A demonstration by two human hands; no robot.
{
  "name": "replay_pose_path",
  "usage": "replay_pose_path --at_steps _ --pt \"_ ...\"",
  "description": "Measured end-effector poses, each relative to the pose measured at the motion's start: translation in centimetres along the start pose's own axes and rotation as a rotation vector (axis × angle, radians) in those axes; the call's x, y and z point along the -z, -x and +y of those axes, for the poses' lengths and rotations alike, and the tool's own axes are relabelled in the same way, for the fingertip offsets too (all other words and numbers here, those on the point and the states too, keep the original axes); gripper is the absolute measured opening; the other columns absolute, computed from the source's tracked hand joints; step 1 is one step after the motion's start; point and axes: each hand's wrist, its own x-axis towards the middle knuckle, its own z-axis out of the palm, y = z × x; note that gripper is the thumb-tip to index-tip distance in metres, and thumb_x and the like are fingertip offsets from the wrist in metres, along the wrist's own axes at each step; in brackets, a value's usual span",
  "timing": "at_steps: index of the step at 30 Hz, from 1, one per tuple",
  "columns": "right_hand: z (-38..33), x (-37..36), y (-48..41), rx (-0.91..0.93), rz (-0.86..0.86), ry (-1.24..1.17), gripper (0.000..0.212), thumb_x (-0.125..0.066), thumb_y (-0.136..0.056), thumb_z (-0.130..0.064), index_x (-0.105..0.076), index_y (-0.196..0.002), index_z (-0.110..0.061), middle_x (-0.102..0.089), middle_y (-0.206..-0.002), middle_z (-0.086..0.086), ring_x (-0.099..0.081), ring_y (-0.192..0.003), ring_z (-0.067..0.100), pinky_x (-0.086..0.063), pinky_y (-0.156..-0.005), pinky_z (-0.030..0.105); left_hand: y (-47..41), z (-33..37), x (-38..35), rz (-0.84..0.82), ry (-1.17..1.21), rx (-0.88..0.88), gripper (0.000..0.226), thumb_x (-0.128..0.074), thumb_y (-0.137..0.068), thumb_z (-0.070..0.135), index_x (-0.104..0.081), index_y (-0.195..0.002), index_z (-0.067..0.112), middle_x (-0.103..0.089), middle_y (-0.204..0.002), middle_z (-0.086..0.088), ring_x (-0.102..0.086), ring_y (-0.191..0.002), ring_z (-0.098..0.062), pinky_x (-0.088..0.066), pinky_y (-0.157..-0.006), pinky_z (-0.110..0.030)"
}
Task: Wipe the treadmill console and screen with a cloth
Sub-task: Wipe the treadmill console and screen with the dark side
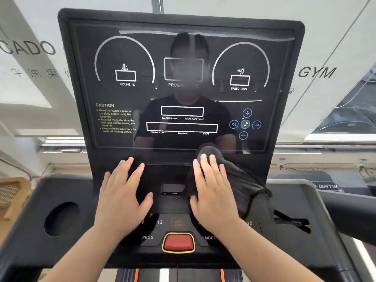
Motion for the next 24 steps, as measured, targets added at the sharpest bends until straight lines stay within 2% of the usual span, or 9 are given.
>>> replay_pose_path --at_steps 5,8,12,15,19,24 --pt "-3.6 0.0 -1.5 0.083 0.015 -0.077 0.077 -0.050 -0.086 -0.024 -0.032 -0.160 -0.012 -0.033 -0.166 0.008 -0.025 -0.156 0.029 -0.020 -0.128 0.046 0.2 -1.1 -0.1 -0.040 0.033 -0.029 0.084 -0.077 -0.079 0.037 -0.039 -0.152 0.022 -0.032 -0.162 -0.004 -0.025 -0.152 -0.026 -0.035 -0.115 -0.057" --pt "-2.2 0.2 -1.0 0.074 0.037 -0.105 0.073 -0.052 -0.087 -0.025 -0.038 -0.158 -0.017 -0.042 -0.161 0.004 -0.032 -0.152 0.024 -0.023 -0.127 0.046 0.2 -1.4 0.0 -0.048 0.052 -0.032 0.082 -0.071 -0.083 0.039 -0.035 -0.154 0.023 -0.028 -0.164 0.000 -0.020 -0.153 -0.022 -0.035 -0.116 -0.053" --pt "1.4 0.9 0.5 -0.056 0.073 -0.070 0.070 -0.061 -0.086 -0.031 -0.046 -0.153 -0.019 -0.051 -0.154 0.002 -0.039 -0.147 0.023 -0.027 -0.124 0.050 0.5 -1.6 -0.3 -0.074 0.087 -0.025 0.088 -0.073 -0.082 0.037 -0.029 -0.157 0.024 -0.019 -0.167 0.002 -0.011 -0.156 -0.020 -0.035 -0.117 -0.051" --pt "3.2 1.1 1.3 -0.152 0.104 -0.023 0.065 -0.056 -0.088 -0.038 -0.051 -0.149 -0.016 -0.057 -0.148 0.005 -0.044 -0.143 0.027 -0.026 -0.122 0.052 0.7 -1.7 -0.4 -0.088 0.113 -0.029 0.092 -0.072 -0.082 0.040 -0.022 -0.158 0.026 -0.012 -0.168 0.005 -0.004 -0.156 -0.017 -0.032 -0.119 -0.050" --pt "1.5 0.9 0.5 -0.254 0.103 -0.006 0.068 -0.049 -0.089 -0.047 -0.056 -0.145 -0.010 -0.061 -0.142 0.011 -0.049 -0.140 0.034 -0.028 -0.123 0.053 0.6 -2.5 -0.4 -0.099 0.164 -0.040 0.092 -0.069 -0.084 0.037 -0.017 -0.159 0.028 -0.008 -0.168 0.011 0.002 -0.156 -0.010 -0.027 -0.121 -0.048" --pt "-4.2 0.4 -2.0 -0.124 0.079 0.006 0.068 -0.053 -0.087 -0.046 -0.058 -0.142 -0.006 -0.065 -0.137 0.013 -0.055 -0.132 0.036 -0.038 -0.118 0.051 0.4 -4.0 -0.1 -0.109 0.100 -0.113 0.092 -0.067 -0.082 0.034 -0.019 -0.159 0.027 -0.009 -0.168 0.012 -0.003 -0.155 -0.011 -0.021 -0.122 -0.052"
